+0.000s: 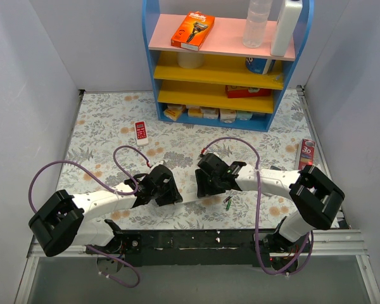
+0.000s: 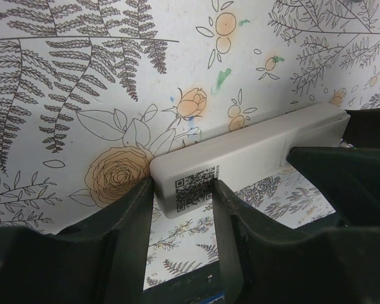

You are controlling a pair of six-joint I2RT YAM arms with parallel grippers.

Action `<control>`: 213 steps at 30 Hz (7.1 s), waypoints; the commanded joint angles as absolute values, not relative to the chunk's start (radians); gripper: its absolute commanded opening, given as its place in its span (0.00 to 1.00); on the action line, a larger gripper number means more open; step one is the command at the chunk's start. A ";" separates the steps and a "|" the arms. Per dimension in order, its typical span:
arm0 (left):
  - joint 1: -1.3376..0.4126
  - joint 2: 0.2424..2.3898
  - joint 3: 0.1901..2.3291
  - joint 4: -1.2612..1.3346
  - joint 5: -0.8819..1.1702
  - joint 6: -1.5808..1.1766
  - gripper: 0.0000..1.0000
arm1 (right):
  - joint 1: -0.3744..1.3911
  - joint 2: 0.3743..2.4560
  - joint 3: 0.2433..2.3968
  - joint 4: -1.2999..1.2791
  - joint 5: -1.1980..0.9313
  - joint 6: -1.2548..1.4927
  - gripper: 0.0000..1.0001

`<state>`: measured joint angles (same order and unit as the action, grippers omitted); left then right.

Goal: Load the batteries into the remote control

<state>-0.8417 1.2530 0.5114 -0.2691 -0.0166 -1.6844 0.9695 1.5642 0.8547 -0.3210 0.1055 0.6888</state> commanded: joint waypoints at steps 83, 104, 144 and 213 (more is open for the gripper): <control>-0.859 1.264 0.463 -0.299 -0.044 -1.703 0.37 | 0.977 1.421 0.770 -0.250 0.089 0.647 0.68; -0.859 1.258 0.462 -0.298 -0.052 -1.704 0.44 | 0.956 1.391 0.781 -0.310 0.176 0.638 0.62; -0.859 1.241 0.459 -0.301 -0.052 -1.706 0.45 | 0.963 1.489 0.879 -0.403 0.199 0.614 0.25; -0.827 0.847 0.596 -0.580 -0.449 -1.756 0.98 | 0.879 1.168 0.890 -0.365 0.414 0.476 0.72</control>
<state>-0.8371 0.9855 0.4915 -0.4232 -0.2340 -1.7538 0.9649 1.3109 0.9108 -0.3985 0.3126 0.5476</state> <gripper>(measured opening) 0.980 0.646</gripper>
